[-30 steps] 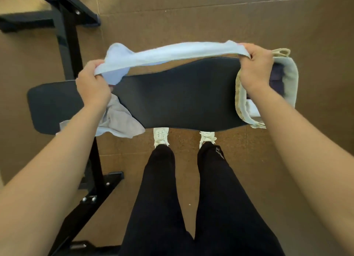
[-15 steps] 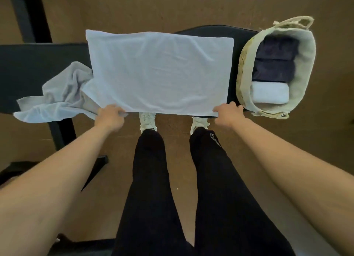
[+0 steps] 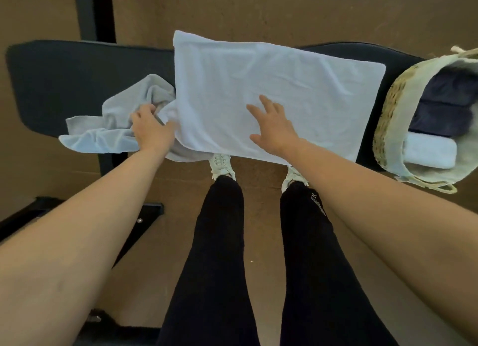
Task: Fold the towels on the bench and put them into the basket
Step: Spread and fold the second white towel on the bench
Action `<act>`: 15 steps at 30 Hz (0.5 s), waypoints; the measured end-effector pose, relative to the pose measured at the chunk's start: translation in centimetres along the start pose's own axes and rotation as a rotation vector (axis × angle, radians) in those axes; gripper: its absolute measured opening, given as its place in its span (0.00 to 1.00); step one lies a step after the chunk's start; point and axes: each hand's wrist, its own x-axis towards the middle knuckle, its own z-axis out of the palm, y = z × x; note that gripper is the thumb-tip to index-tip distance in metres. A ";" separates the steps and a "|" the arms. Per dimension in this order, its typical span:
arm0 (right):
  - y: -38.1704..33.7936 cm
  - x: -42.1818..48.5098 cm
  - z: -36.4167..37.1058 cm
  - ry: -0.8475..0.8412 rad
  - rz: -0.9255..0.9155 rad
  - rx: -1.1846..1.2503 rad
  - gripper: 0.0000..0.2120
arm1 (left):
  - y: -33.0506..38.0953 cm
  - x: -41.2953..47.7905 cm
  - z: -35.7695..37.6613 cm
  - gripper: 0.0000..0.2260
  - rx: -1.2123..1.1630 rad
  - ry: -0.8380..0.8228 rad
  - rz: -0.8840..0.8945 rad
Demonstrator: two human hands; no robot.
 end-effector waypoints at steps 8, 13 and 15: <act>-0.8 1.9 0.8 -0.076 0.037 -0.144 0.41 | -1.8 2.3 -1.0 0.08 -0.068 -0.112 0.085; -1.0 2.1 0.7 -0.074 0.045 -0.127 0.39 | -4.8 1.2 -1.5 0.05 -0.193 -0.071 0.007; -0.8 2.2 0.8 -0.070 0.048 -0.116 0.38 | -6.2 0.2 -1.6 0.05 -0.282 -0.017 -0.117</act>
